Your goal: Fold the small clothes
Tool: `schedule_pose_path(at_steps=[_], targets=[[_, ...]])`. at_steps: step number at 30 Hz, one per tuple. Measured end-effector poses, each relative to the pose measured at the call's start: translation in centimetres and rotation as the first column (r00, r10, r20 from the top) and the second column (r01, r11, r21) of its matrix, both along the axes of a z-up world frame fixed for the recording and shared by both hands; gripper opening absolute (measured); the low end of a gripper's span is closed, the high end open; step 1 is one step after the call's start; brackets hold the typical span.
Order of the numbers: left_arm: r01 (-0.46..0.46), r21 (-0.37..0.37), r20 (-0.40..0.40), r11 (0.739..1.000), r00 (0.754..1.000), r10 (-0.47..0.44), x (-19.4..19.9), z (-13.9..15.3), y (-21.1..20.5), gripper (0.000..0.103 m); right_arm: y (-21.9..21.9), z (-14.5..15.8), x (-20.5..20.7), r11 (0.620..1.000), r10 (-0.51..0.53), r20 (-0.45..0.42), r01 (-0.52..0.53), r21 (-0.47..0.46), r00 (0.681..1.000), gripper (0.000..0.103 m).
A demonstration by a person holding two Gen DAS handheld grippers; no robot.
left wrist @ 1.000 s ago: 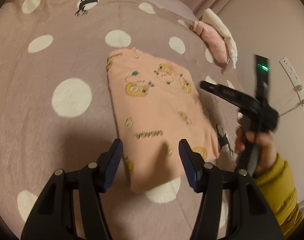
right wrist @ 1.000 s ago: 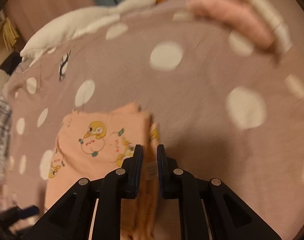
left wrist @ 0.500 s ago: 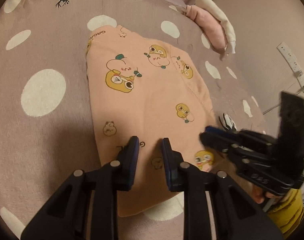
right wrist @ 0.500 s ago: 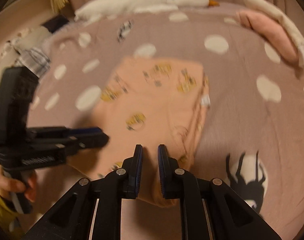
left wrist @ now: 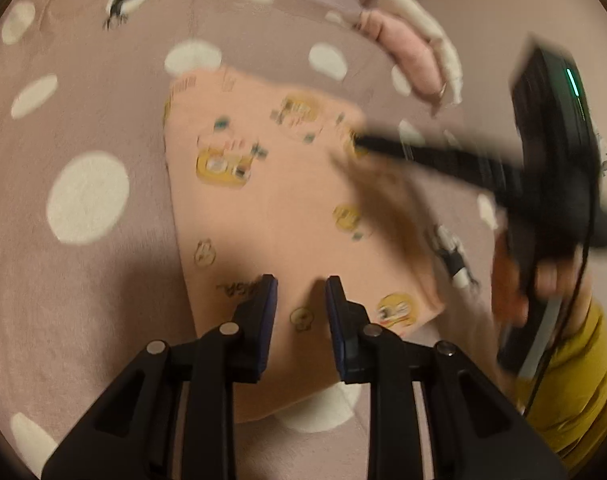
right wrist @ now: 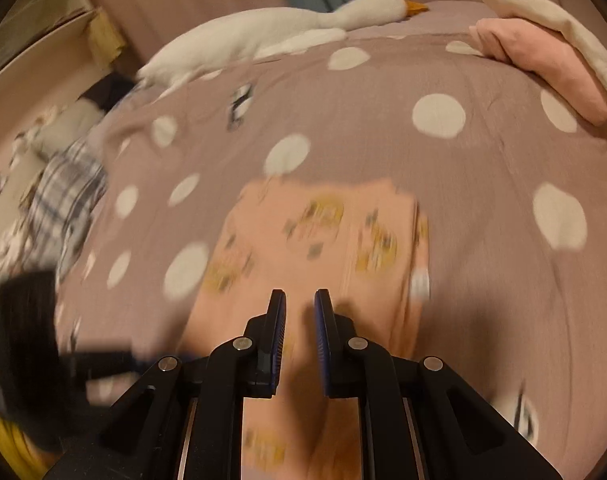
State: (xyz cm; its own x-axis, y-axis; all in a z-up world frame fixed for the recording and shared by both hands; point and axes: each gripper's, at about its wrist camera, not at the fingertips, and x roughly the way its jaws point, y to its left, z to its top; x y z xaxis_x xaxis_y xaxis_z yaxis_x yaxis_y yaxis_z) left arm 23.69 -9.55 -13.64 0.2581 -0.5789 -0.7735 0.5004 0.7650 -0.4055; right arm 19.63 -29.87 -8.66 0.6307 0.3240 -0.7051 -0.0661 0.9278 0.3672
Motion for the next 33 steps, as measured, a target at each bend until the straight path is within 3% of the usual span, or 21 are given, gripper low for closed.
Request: schedule_pose_path(at_steps=[7,10,15,19,24,30,33], targets=[[-0.011,-0.062,-0.046,0.998,0.999,0.009,0.3,-0.7,0.8,0.024,-0.6,-3.5,7.3,0.997,-0.072,-0.119,0.073,0.004,0.99,0.01],[0.006,-0.048,-0.031,0.999,0.999,-0.007,-0.2,-0.7,0.6,0.024,-1.3,-4.5,8.2,0.992,-0.114,-0.129,0.12,0.041,0.985,0.001],[0.007,-0.044,-0.038,0.999,0.999,-0.009,-1.1,-0.2,0.6,0.024,-1.6,-4.1,8.8,0.988,-0.139,-0.135,0.147,0.051,0.981,0.0],[0.004,-0.072,0.035,0.997,0.999,-0.001,-1.9,1.7,1.5,0.027,-2.3,-1.8,6.7,0.983,-0.168,-0.042,0.17,0.075,0.985,0.0],[-0.052,-0.073,0.082,0.996,0.995,0.057,2.6,3.3,0.6,0.03,-0.8,0.7,1.7,0.999,-0.049,0.039,0.049,0.002,0.998,0.0],[-0.147,-0.056,0.032,0.988,0.988,0.149,7.6,1.0,-0.1,0.03,0.2,0.3,-2.8,0.998,0.037,0.054,-0.034,-0.05,0.998,0.0],[-0.148,-0.049,-0.025,0.988,0.989,0.146,8.7,-0.7,-0.3,0.026,-0.3,-2.1,-2.5,0.994,0.026,-0.024,-0.028,-0.107,0.999,0.0]])
